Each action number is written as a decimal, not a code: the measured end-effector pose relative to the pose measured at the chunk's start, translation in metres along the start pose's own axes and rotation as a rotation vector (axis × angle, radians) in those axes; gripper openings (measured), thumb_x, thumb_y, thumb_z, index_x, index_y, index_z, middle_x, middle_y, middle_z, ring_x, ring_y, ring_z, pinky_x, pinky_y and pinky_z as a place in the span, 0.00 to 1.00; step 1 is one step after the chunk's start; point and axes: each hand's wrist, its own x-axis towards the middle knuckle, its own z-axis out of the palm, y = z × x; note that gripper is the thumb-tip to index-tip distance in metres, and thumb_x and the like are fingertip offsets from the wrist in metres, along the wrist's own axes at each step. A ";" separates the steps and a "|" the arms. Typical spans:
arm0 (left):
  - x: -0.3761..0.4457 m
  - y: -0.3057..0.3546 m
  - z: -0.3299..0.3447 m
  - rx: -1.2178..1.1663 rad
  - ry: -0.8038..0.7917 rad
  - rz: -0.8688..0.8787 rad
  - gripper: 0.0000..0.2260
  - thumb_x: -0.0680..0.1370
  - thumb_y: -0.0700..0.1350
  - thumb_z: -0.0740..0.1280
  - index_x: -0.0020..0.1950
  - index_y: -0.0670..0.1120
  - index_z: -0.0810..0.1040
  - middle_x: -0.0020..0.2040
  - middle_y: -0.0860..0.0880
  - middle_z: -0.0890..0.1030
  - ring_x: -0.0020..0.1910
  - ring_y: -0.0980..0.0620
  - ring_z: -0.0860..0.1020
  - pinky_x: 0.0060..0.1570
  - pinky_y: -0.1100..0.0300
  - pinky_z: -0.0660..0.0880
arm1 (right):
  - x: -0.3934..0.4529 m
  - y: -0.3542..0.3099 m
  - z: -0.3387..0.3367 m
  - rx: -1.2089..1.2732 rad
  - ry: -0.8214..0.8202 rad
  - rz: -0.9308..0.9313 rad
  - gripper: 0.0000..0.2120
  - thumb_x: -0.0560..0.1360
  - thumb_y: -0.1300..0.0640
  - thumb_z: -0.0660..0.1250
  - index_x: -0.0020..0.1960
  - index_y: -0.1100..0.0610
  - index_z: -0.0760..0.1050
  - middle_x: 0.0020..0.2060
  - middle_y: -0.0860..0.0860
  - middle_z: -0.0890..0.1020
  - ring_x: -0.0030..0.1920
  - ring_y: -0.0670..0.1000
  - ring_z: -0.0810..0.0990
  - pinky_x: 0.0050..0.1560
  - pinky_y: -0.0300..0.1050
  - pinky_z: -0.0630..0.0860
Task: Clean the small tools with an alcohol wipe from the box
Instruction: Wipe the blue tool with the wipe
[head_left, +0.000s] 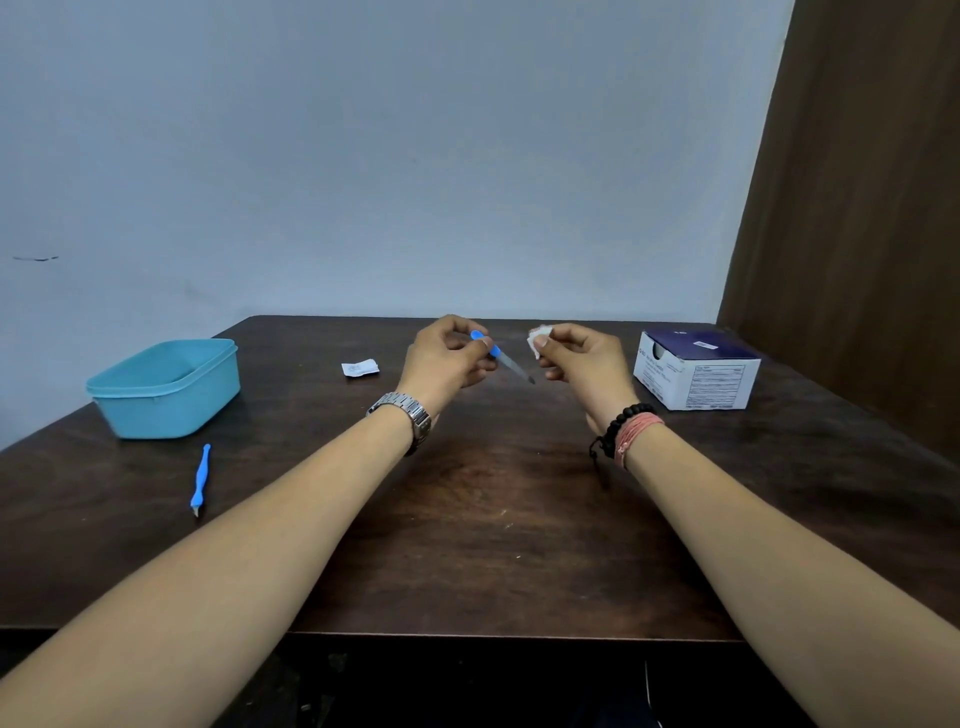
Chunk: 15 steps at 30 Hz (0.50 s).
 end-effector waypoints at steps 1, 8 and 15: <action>0.001 0.000 0.000 -0.029 0.019 -0.017 0.02 0.77 0.38 0.68 0.45 0.44 0.77 0.44 0.43 0.84 0.40 0.49 0.84 0.40 0.60 0.80 | 0.000 0.000 0.000 0.004 -0.010 -0.007 0.05 0.76 0.65 0.69 0.44 0.57 0.79 0.36 0.50 0.81 0.31 0.44 0.77 0.34 0.35 0.75; -0.001 0.001 0.004 -0.216 0.067 -0.107 0.03 0.76 0.35 0.68 0.45 0.40 0.74 0.47 0.38 0.83 0.46 0.43 0.84 0.50 0.54 0.81 | -0.003 0.000 0.004 -0.051 -0.036 -0.020 0.05 0.75 0.65 0.70 0.41 0.58 0.78 0.36 0.54 0.83 0.33 0.46 0.81 0.33 0.37 0.76; -0.010 0.004 0.011 -0.163 -0.020 -0.099 0.04 0.76 0.37 0.69 0.46 0.40 0.75 0.45 0.40 0.84 0.44 0.46 0.85 0.45 0.58 0.81 | -0.006 -0.002 0.006 -0.170 -0.019 -0.064 0.06 0.72 0.58 0.74 0.39 0.58 0.78 0.32 0.51 0.82 0.31 0.46 0.77 0.29 0.38 0.73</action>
